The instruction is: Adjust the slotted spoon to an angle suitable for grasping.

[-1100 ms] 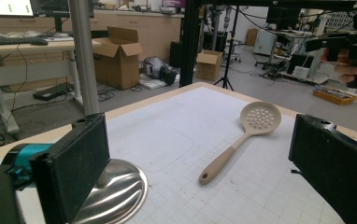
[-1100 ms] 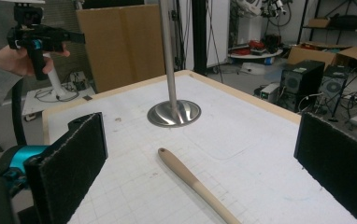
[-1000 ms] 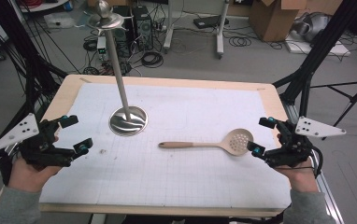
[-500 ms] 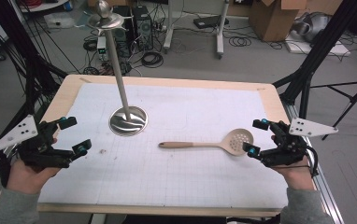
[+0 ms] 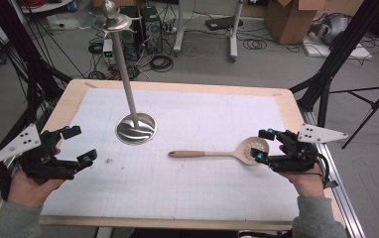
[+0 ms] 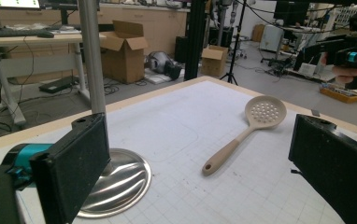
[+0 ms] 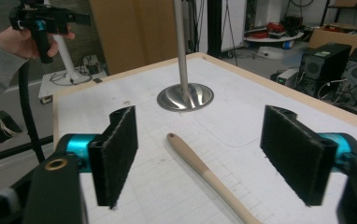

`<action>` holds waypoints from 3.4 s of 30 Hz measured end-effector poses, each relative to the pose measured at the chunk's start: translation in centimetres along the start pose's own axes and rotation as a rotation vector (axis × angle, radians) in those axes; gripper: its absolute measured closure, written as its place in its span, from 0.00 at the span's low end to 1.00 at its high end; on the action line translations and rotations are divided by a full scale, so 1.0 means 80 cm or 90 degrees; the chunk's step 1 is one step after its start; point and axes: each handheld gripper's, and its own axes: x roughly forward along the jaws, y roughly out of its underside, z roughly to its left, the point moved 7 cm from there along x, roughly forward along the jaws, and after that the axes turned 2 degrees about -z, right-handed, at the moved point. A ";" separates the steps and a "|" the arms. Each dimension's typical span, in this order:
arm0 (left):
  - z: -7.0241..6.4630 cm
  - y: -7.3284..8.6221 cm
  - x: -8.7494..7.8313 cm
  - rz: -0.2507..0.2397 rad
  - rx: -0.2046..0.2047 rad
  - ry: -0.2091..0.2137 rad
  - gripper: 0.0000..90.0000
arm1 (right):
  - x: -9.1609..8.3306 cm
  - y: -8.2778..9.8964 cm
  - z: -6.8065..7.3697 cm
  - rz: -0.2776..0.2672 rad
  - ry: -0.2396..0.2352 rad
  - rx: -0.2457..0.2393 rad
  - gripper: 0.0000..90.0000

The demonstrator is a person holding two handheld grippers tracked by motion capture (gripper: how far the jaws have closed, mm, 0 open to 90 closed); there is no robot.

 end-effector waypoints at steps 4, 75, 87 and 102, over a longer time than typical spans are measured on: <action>0.000 0.001 0.001 0.001 0.000 0.001 0.06 | 0.003 0.004 -0.001 0.009 0.002 0.002 0.37; 0.003 0.028 -0.042 0.036 -0.011 -0.049 0.06 | 0.175 0.118 -0.006 0.213 -0.038 -0.055 0.99; 0.003 0.031 -0.042 0.041 -0.013 -0.050 0.06 | 0.198 0.138 -0.009 0.251 -0.020 -0.035 0.99; 0.005 0.033 -0.047 0.042 -0.015 -0.056 0.06 | 0.216 0.151 -0.014 0.280 -0.017 -0.030 0.99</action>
